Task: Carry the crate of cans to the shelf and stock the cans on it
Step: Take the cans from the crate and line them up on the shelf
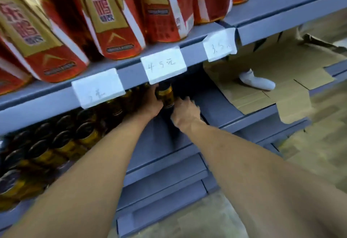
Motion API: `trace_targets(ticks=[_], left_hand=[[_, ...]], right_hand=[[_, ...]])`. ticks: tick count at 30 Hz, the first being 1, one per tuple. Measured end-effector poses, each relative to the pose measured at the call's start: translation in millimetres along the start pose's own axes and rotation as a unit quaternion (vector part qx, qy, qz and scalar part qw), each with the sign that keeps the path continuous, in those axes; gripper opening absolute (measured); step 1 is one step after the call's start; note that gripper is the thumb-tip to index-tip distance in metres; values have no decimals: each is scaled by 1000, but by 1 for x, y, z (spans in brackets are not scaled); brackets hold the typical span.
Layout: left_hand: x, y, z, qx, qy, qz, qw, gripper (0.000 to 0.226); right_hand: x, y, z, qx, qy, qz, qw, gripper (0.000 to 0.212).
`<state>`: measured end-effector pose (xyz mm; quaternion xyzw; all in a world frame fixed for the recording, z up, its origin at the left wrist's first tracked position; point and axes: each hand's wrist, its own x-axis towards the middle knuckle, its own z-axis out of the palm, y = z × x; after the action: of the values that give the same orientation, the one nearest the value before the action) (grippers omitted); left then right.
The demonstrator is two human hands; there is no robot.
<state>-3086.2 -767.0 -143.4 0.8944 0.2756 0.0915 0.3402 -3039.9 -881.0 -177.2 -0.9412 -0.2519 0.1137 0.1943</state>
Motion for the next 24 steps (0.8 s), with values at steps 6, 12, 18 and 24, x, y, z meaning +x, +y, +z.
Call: trace_targets(ticks=[6, 12, 18, 24], left_hand=[[35, -24, 51, -14, 55, -93, 994, 60], [52, -32, 67, -37, 42, -108, 993, 44], [27, -40, 68, -41, 51, -72, 995, 52], [-19, -44, 58, -14, 78, -104, 991, 31]], right_hand=[[42, 22, 10, 158, 65, 2, 985, 48], [76, 19, 15, 44, 25, -84, 995, 39], [76, 27, 16, 67, 12, -88, 994, 37], [44, 16, 29, 112, -20, -96, 989, 27]])
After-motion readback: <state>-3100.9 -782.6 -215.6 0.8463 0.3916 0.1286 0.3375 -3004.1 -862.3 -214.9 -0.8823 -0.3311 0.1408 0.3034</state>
